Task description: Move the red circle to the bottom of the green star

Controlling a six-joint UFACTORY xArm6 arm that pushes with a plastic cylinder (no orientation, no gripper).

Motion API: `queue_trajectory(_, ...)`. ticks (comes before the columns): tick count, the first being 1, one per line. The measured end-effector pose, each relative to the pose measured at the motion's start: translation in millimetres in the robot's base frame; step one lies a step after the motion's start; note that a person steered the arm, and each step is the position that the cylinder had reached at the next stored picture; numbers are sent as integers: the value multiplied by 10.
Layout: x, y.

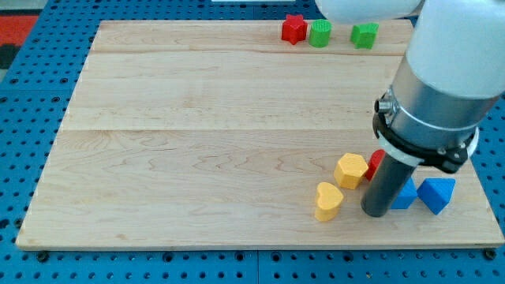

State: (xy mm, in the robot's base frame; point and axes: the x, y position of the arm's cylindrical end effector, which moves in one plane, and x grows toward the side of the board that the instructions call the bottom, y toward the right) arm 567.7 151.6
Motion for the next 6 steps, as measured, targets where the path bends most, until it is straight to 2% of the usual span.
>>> queue_trajectory(3,-808,155)
queue_trajectory(4,-1446,385)
queue_trajectory(5,-1617,459)
queue_trajectory(6,-2278,329)
